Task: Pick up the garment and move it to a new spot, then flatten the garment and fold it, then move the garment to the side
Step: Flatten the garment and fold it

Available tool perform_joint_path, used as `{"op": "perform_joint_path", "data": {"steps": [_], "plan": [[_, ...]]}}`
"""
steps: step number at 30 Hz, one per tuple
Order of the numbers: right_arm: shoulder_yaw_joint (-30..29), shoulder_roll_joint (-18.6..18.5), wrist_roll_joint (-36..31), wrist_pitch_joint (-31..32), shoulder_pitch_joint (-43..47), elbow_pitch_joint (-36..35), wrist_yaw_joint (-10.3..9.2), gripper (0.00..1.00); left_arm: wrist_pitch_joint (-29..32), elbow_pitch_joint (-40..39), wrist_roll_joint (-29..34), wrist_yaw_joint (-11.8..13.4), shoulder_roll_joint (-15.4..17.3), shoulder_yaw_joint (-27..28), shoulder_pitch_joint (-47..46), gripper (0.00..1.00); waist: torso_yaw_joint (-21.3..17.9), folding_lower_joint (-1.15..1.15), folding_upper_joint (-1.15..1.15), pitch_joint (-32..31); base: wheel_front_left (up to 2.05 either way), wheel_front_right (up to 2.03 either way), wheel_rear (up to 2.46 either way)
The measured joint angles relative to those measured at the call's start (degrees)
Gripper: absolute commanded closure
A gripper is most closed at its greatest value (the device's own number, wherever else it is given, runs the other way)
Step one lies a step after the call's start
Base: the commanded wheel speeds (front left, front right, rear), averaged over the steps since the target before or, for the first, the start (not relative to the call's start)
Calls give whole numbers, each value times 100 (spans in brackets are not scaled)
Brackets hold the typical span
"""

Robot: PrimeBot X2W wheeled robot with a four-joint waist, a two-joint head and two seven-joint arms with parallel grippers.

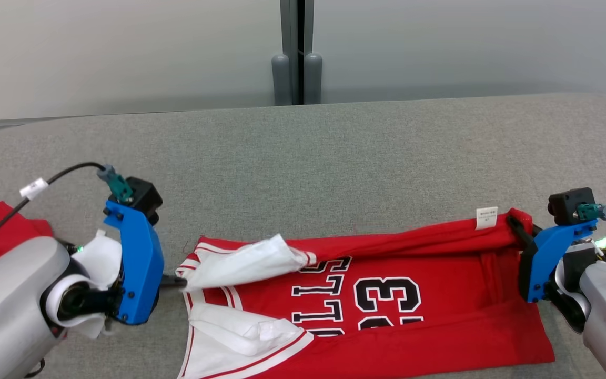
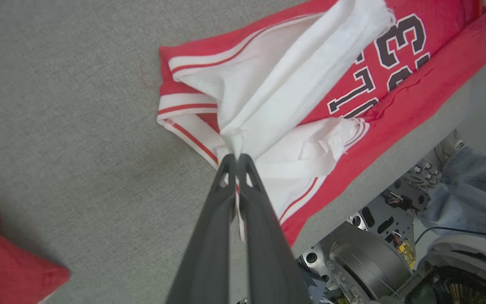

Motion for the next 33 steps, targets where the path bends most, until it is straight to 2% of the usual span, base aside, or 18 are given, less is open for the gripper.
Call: {"op": "perform_joint_path", "data": {"steps": [4,8,11,12,13,14,16,17,18,19,20,21,27,33], "plan": [[252,-154,75,90,58,-151,1,99,168,-339,-183,115,193,-44,186,100,-11,-1,0,-25,0,0,0],[487,-320,143,172,81,-281,1,82,281,-605,-339,199,320,-77,344,100,-25,-1,0,-36,0,0,0],[704,-433,177,246,93,-377,1,65,338,-748,-447,238,352,-96,446,100,-25,-1,0,-30,0,0,0],[770,-466,204,285,112,-414,1,50,343,-786,-481,255,348,-108,485,100,-26,-1,0,-28,0,0,0],[835,-493,236,322,131,-439,1,21,344,-811,-494,266,344,-120,532,100,-27,0,0,-26,0,0,0],[896,-520,254,353,138,-455,1,0,343,-827,-508,282,336,-134,576,100,-28,-1,0,-25,0,0,0],[1011,-589,290,417,139,-483,0,0,322,-838,-506,288,310,-156,643,100,-30,-1,0,-23,0,0,0],[1067,-622,327,459,142,-498,0,0,308,-832,-506,288,293,-166,672,95,-32,-1,0,-25,0,0,0],[1127,-649,354,498,146,-516,0,0,304,-826,-505,288,279,-177,703,66,-35,-1,0,-28,0,0,0],[1193,-675,365,527,148,-536,0,0,277,-818,-497,287,261,-187,736,19,-37,-1,0,-32,0,0,0],[1263,-701,401,580,154,-566,0,0,269,-802,-485,285,241,-197,772,7,-41,-1,1,-37,0,0,0],[1341,-734,416,625,164,-603,0,0,269,-790,-486,282,229,-216,801,0,-43,-1,0,-43,0,0,0],[1758,-1102,545,882,227,-875,0,0,135,-701,-491,233,219,-192,896,0,-36,-1,1,-133,0,0,0],[1705,-1455,679,924,226,-991,0,0,-302,-844,-522,232,400,41,961,0,-17,-1,0,-295,0,0,0]]}}
